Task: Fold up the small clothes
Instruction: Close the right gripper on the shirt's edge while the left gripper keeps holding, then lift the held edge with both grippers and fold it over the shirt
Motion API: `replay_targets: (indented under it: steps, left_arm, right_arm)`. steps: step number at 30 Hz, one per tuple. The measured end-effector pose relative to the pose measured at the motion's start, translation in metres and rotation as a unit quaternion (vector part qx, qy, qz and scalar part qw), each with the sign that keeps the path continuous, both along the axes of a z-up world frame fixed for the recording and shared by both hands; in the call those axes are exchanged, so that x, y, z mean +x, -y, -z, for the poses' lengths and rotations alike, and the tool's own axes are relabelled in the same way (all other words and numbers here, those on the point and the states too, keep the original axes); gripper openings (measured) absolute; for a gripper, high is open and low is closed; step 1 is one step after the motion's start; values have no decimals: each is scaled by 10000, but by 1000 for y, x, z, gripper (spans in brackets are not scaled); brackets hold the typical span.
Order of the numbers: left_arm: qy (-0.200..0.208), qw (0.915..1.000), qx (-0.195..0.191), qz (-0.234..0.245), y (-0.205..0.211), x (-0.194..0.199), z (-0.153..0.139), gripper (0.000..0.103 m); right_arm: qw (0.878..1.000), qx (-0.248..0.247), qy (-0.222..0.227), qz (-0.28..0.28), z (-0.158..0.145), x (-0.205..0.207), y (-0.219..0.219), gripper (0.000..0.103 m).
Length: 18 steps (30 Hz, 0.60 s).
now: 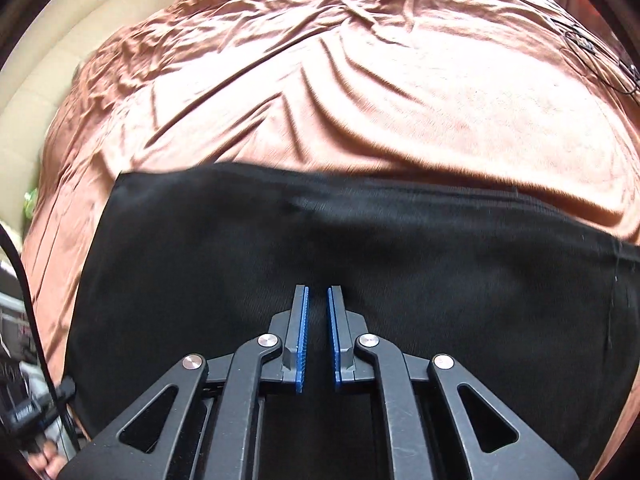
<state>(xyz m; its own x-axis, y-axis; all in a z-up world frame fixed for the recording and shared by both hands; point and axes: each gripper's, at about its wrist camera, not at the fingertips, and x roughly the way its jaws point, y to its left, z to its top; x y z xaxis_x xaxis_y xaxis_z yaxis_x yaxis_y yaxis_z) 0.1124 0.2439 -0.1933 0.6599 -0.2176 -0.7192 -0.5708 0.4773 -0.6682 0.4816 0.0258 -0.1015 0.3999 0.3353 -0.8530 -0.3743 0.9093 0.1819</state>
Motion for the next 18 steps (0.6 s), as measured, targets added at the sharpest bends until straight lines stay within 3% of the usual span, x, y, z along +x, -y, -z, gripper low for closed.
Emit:
replay_targets:
  steps: [11, 18]
  left_arm:
    - [101, 9998, -164, -40, -1, -3, 5, 10]
    - [225, 9996, -161, -3, -3, -5, 1, 6]
  right_arm:
    - [9993, 120, 60, 348, -2, 28, -7, 4]
    - [9991, 345, -9, 266, -23, -7, 2, 4]
